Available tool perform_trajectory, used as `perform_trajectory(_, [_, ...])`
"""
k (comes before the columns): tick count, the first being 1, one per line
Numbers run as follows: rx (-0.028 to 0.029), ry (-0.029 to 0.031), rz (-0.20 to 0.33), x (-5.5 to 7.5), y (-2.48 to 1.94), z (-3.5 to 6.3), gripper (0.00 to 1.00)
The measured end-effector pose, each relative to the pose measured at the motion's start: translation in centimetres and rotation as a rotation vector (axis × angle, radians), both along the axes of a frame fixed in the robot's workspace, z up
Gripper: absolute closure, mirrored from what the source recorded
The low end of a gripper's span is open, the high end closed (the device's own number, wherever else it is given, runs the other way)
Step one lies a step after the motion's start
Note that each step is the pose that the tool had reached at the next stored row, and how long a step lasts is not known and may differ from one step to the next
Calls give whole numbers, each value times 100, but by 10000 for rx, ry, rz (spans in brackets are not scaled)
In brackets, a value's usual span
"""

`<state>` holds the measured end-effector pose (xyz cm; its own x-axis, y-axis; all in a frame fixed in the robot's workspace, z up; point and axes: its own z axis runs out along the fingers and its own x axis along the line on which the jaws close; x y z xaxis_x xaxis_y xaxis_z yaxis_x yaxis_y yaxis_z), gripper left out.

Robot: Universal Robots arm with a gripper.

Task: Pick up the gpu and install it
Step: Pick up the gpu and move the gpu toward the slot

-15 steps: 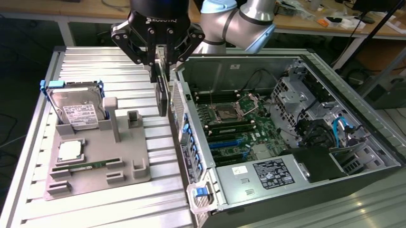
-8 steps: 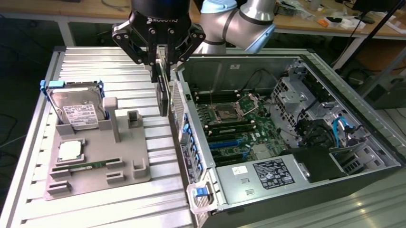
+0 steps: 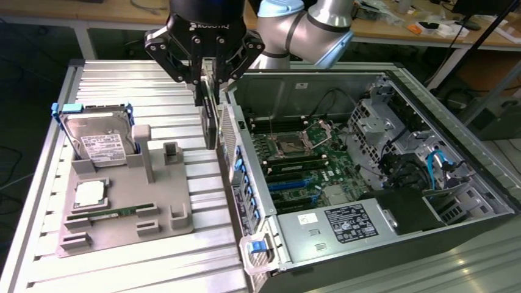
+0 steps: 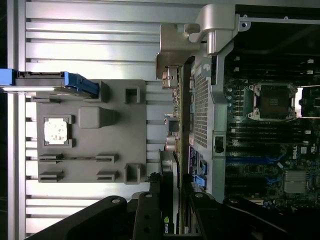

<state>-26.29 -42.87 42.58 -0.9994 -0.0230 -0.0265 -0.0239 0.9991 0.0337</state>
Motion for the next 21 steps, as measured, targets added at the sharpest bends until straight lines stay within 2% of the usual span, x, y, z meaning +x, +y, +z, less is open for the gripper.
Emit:
perform_trajectory(4, [-1,0,0,4,0,29,73])
perform_trajectory(21, [0,0,0,89,1,30,73])
